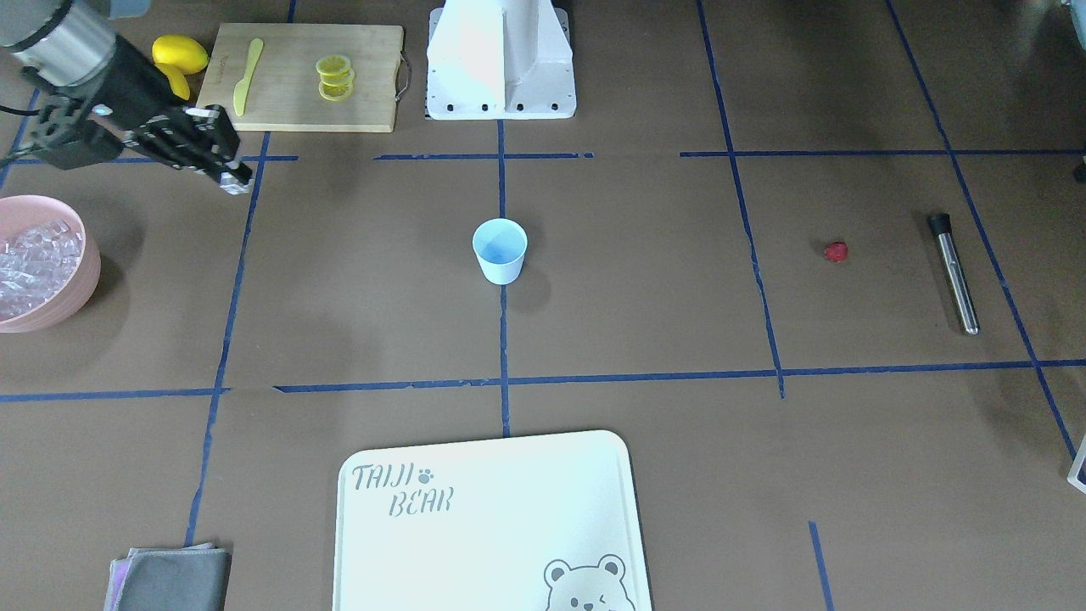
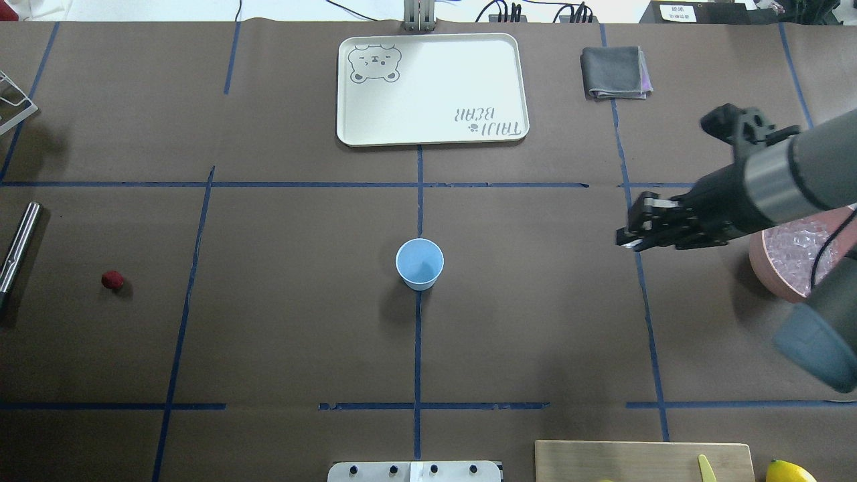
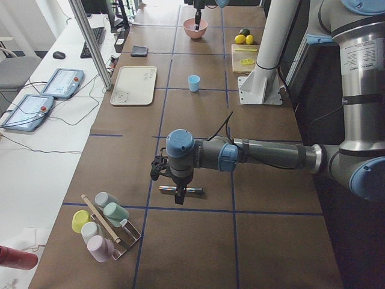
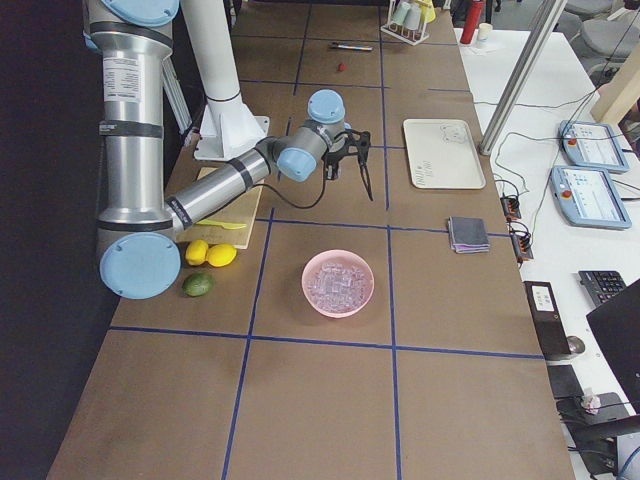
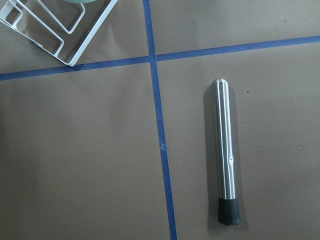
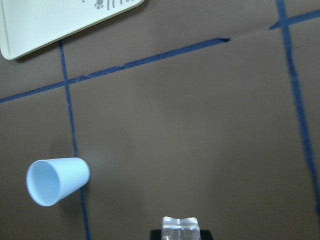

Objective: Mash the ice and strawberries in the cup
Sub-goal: 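Carry the ice cube to the blue cup and release it inside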

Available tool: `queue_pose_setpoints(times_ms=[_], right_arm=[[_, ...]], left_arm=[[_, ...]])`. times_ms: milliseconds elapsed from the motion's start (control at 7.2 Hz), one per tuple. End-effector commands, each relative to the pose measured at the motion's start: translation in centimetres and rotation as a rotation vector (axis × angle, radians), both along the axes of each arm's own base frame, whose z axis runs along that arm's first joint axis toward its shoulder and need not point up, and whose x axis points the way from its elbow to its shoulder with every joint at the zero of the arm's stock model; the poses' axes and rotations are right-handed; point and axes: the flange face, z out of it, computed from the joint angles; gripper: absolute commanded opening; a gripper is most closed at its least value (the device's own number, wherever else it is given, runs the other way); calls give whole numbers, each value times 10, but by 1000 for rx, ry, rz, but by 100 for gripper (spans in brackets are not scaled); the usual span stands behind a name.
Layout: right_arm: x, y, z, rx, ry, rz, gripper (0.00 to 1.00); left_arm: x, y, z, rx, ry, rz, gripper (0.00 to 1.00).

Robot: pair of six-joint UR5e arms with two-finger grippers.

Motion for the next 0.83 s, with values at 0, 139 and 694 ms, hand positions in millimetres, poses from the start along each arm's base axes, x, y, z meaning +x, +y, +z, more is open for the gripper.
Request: queue_pose_setpoints(times_ms=[0,139,694], right_arm=[[-106,6,-97,-75,38,3,2],[-155,6,-118,-97,61,41,1],[-259,-18,-122,-156,130,135,1]], left_arm=[[0,1,0,0,2,0,100],[0,1,-1,1,2,-1,100],[-1,1,-2,2,2,-2,100]])
